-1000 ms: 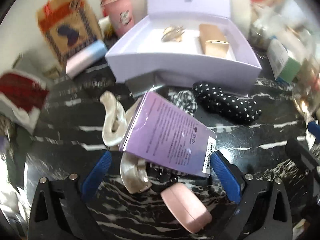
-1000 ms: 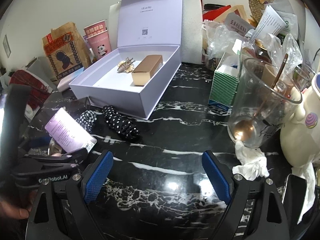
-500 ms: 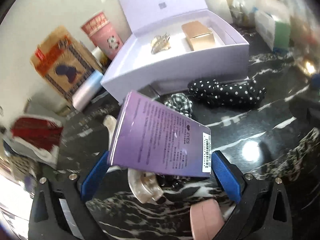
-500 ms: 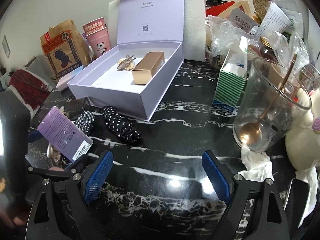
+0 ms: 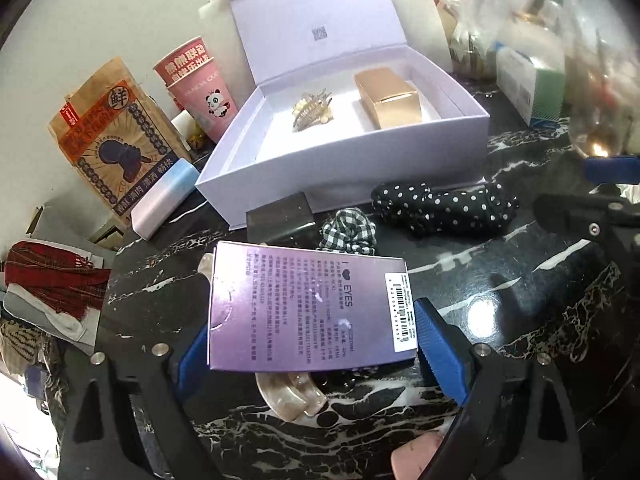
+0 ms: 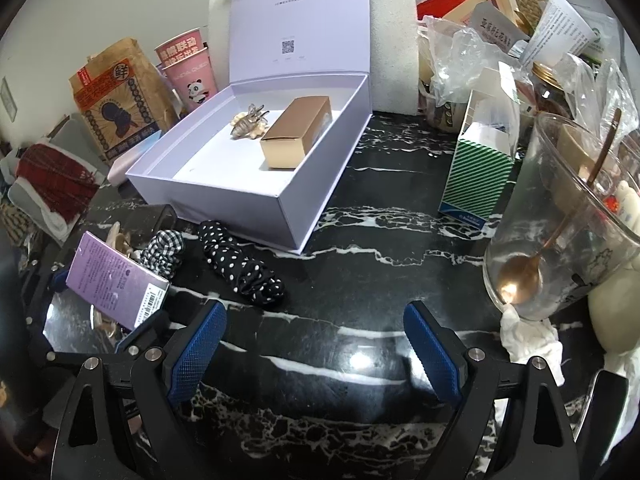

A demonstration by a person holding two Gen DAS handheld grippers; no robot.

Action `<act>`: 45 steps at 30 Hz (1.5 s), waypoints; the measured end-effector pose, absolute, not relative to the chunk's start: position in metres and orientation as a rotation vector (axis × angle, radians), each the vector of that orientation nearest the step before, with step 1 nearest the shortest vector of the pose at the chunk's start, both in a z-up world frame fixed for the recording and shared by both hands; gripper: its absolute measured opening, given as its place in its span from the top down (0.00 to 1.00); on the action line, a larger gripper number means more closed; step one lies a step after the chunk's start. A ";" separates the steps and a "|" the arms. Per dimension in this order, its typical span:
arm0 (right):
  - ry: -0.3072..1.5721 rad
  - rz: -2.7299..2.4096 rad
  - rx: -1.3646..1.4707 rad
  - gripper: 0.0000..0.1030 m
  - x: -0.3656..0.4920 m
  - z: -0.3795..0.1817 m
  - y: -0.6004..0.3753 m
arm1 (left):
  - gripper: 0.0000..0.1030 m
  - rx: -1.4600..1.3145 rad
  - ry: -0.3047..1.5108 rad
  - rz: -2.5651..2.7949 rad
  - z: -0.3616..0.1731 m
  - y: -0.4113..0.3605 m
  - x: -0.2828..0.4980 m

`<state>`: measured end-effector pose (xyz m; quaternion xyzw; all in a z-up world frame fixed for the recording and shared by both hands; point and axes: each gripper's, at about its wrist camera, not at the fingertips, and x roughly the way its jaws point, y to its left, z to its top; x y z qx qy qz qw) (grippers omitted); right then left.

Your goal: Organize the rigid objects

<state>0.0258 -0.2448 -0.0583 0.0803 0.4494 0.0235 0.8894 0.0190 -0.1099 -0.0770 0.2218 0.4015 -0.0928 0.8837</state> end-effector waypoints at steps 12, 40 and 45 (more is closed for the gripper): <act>0.903 0.139 0.105 0.11 0.055 -0.058 -0.218 | 0.11 0.303 0.829 -0.222 -0.053 -0.075 0.029; 0.969 0.143 -0.016 0.73 0.062 -0.073 -0.193 | 0.11 0.220 0.876 -0.258 -0.055 -0.059 0.046; 0.967 0.148 -0.006 0.78 0.052 -0.071 -0.193 | 0.11 0.193 0.891 -0.269 -0.057 -0.057 0.042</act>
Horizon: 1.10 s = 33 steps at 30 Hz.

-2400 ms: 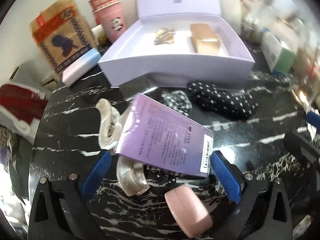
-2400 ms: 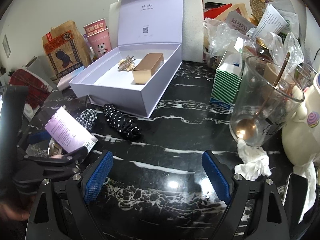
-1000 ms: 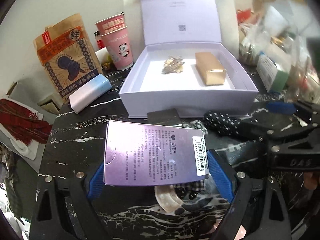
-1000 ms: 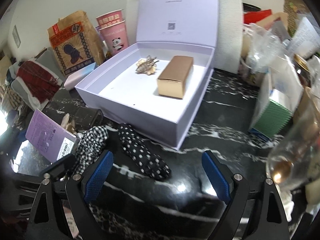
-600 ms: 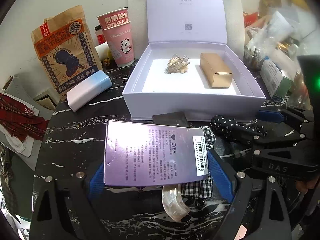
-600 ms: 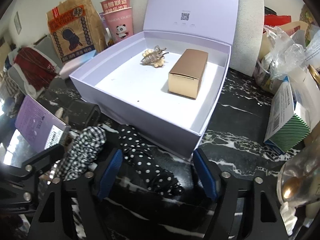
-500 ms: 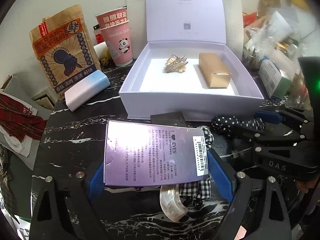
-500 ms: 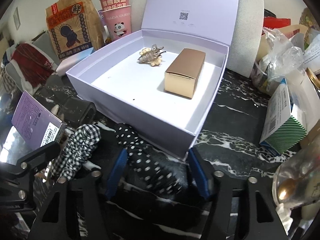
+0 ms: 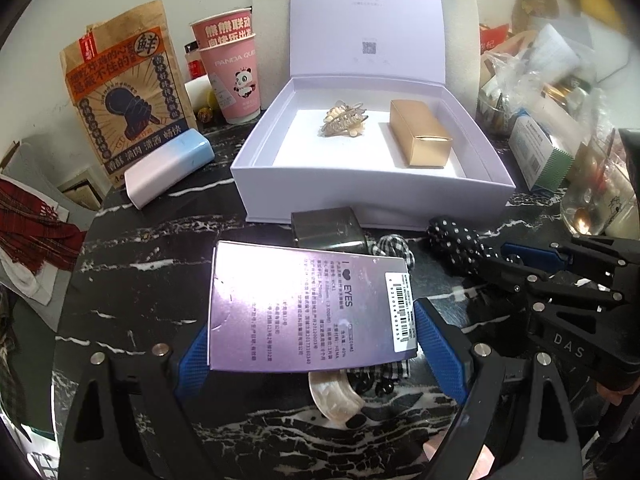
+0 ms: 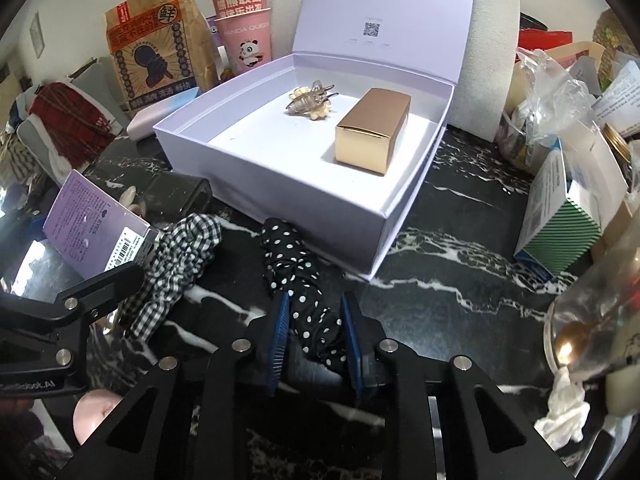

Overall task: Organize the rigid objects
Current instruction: 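Grasp the black polka-dot scrunchie with the right gripper, then carry the scrunchie with the right gripper while the left carries the EYES box into the gift box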

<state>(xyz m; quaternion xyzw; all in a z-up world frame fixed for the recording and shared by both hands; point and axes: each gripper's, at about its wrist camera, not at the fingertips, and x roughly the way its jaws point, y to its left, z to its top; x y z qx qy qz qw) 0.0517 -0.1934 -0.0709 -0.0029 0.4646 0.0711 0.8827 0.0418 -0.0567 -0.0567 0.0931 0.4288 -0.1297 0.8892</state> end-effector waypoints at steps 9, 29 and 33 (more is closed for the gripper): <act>0.963 0.177 -0.017 0.77 0.035 -0.069 -0.185 | 0.11 0.160 0.901 -0.277 -0.057 -0.051 0.036; 0.970 0.171 0.050 0.86 0.047 -0.073 -0.185 | 0.11 0.140 0.876 -0.253 -0.046 -0.041 0.031; 0.951 0.170 0.053 0.86 0.035 -0.063 -0.188 | 0.11 0.120 0.874 -0.272 -0.041 -0.042 0.031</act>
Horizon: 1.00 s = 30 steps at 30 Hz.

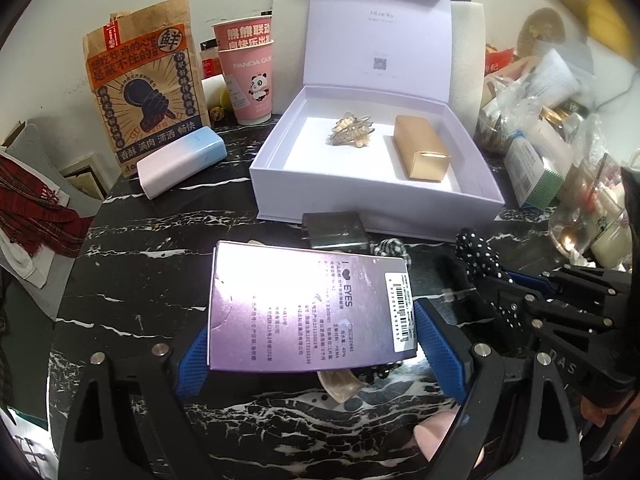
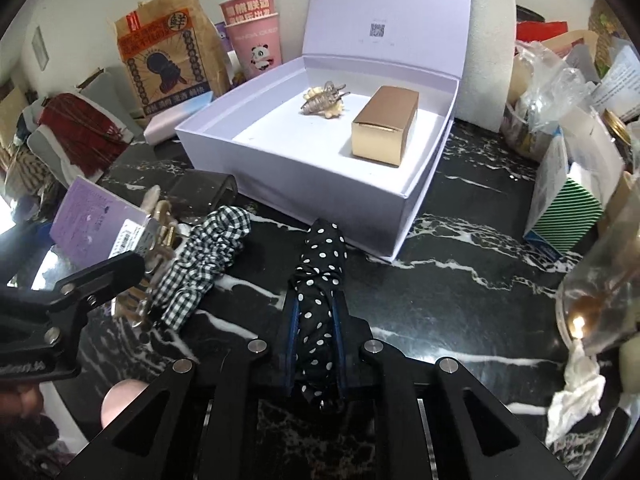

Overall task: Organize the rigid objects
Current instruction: 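Carry the scrunchie with the right gripper while the left carries the EYES box into the gift box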

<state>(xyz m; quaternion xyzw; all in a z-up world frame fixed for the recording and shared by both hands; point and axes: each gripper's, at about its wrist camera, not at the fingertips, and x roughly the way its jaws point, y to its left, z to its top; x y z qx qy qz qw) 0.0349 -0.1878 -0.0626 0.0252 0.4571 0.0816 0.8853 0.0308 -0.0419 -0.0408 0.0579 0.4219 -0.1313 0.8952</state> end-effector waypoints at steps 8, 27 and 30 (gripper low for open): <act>0.938 0.140 0.081 0.86 0.013 -0.045 -0.199 | 0.11 0.122 0.847 -0.315 -0.028 -0.053 0.027; 0.858 0.146 0.057 0.86 0.003 -0.002 -0.203 | 0.11 0.127 0.799 -0.398 -0.006 -0.073 0.041; 0.851 0.151 0.053 0.86 0.007 0.001 -0.203 | 0.11 0.128 0.805 -0.405 -0.005 -0.076 0.045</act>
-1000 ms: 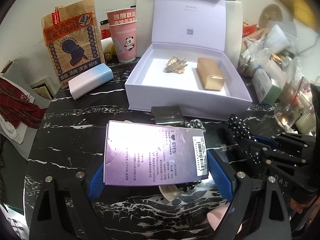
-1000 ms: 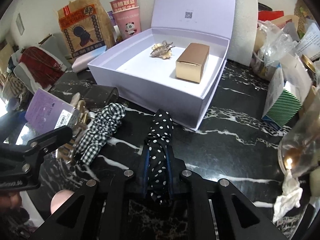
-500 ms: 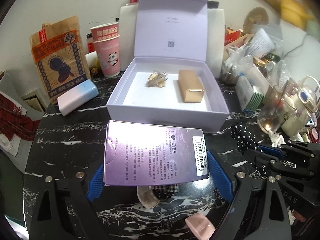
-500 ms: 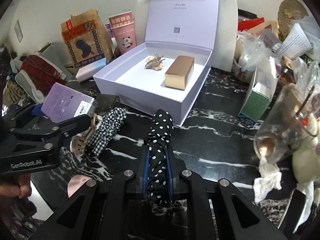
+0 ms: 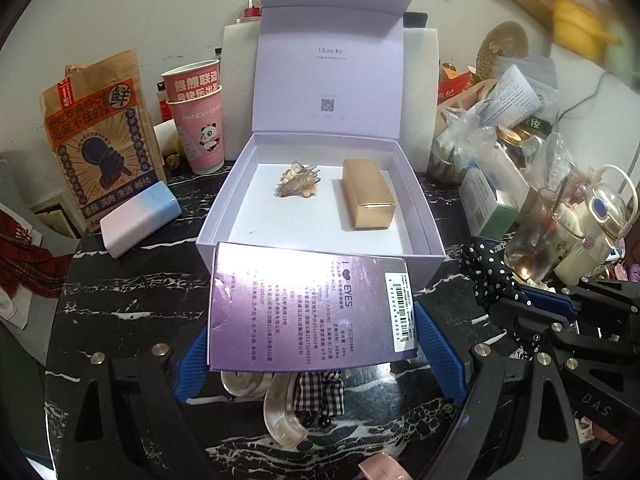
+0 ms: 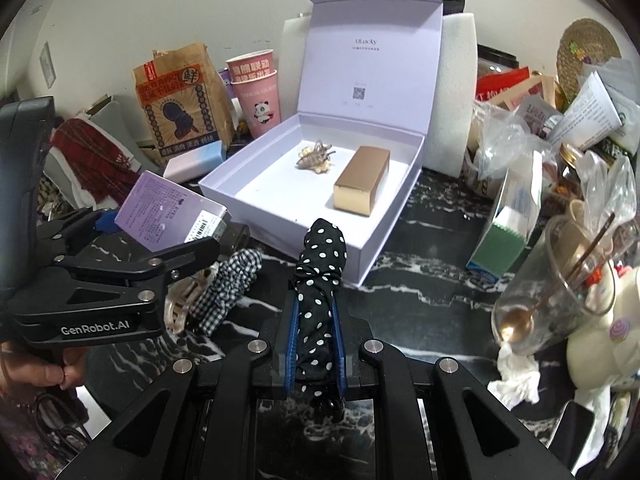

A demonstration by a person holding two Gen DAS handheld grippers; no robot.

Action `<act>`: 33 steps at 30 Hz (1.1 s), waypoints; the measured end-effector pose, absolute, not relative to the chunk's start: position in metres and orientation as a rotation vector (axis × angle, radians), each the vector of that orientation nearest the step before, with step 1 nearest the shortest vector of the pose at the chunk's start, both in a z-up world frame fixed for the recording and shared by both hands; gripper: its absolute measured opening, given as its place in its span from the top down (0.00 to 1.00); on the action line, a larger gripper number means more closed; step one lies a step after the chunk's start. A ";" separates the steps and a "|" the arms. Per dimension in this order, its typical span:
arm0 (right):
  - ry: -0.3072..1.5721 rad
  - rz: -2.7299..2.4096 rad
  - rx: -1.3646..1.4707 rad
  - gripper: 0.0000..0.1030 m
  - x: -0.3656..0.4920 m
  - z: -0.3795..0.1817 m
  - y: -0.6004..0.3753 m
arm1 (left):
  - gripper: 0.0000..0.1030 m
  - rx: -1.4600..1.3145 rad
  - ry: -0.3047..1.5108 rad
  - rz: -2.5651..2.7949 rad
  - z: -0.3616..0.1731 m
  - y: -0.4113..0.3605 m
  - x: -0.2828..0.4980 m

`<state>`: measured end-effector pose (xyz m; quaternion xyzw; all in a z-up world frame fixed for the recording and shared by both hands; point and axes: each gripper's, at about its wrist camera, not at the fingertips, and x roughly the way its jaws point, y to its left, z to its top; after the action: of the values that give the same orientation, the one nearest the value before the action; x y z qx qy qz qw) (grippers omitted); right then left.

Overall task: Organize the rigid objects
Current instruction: 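Carry the scrunchie with the right gripper while the left carries the EYES box into the gift box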

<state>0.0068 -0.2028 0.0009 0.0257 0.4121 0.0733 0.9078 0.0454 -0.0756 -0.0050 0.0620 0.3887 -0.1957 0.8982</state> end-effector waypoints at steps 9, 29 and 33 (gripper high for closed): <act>0.849 0.164 0.042 0.86 0.021 0.003 -0.204 | 0.11 0.141 0.821 -0.429 -0.004 -0.087 0.056; 0.834 0.155 0.046 0.86 0.060 0.011 -0.218 | 0.11 0.145 0.800 -0.469 0.008 -0.112 0.100; 0.823 0.152 0.045 0.86 0.069 0.013 -0.224 | 0.11 0.143 0.782 -0.476 0.014 -0.115 0.110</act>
<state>0.0686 -0.2235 0.0134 0.0216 0.3996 0.0740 0.9135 0.1098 -0.1154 0.0143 0.0688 0.3773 -0.2295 0.8946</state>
